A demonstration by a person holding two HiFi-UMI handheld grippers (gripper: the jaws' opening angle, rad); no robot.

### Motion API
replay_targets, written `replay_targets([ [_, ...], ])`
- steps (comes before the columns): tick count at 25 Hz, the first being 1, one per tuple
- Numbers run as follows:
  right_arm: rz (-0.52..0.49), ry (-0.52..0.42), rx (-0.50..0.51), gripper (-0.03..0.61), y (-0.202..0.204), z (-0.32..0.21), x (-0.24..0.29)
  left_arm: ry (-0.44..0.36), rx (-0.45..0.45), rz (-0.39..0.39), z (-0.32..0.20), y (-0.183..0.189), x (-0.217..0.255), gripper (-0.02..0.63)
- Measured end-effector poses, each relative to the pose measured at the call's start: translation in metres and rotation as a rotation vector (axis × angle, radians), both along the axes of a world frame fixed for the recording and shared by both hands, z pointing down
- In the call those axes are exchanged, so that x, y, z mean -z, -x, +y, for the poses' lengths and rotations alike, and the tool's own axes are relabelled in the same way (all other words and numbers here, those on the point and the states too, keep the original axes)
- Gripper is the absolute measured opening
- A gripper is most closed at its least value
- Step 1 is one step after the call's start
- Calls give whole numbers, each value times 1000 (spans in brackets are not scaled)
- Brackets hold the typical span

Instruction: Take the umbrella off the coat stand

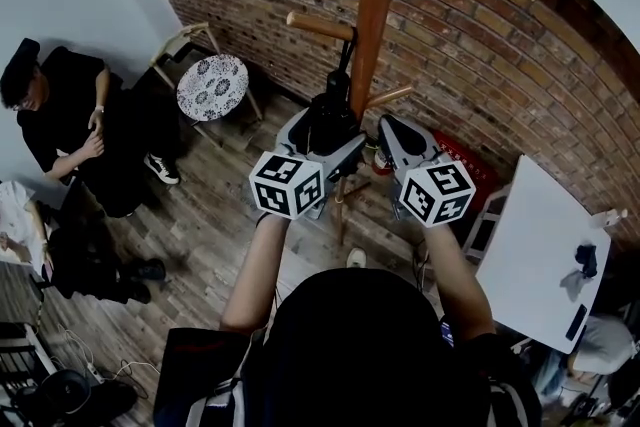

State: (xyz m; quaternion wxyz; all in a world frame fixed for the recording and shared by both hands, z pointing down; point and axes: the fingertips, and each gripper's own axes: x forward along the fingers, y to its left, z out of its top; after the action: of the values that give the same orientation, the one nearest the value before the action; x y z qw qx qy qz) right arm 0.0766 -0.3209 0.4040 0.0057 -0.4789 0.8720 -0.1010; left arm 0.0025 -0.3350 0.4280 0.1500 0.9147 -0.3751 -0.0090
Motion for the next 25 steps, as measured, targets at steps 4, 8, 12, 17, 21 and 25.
replay_targets([
  [4,-5,6,-1,29,-5,-3,-2,7,3,-4,-6,-2,-2,454],
  [8,-9,14,0,29,-6,-6,-4,13,7,-15,-9,-5,-6,454],
  [12,-15,20,8,29,-7,-7,-6,8,15,-50,-11,-7,-8,454],
  [17,-19,25,13,29,-11,-8,-10,8,30,-50,-15,-7,-11,454],
  [21,-18,29,20,29,-11,-10,-10,-13,42,-67,-15,-7,-12,453],
  [25,-9,33,27,29,-12,-11,-13,-2,51,-82,-16,-6,-13,440],
])
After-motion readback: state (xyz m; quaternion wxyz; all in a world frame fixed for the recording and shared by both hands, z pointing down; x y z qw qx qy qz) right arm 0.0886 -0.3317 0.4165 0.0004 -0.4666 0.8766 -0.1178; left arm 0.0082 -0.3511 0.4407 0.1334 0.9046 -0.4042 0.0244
